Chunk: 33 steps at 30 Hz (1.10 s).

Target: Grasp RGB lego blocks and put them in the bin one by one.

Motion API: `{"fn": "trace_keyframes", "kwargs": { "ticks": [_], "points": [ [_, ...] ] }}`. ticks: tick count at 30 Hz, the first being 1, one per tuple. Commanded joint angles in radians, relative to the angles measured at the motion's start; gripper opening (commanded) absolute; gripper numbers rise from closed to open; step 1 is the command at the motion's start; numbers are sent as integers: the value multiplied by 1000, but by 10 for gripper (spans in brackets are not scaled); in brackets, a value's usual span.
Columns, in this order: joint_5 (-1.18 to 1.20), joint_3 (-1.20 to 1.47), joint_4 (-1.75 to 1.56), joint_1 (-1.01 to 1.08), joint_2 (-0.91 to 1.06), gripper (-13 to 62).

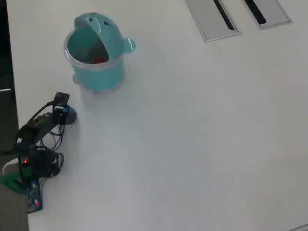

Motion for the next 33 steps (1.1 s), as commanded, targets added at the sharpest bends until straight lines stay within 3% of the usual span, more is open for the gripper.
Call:
{"fn": "trace_keyframes", "kwargs": {
  "ticks": [1,9,21,27,33],
  "points": [
    [3,-61,-44,-17,2,262],
    [3,-124,-40,-57,6,149],
    [-3,-353,239,-11,282,149],
    [-2,-617,359,0,278,148],
    [-2,-808,278,35,163,148]
  ]
}}
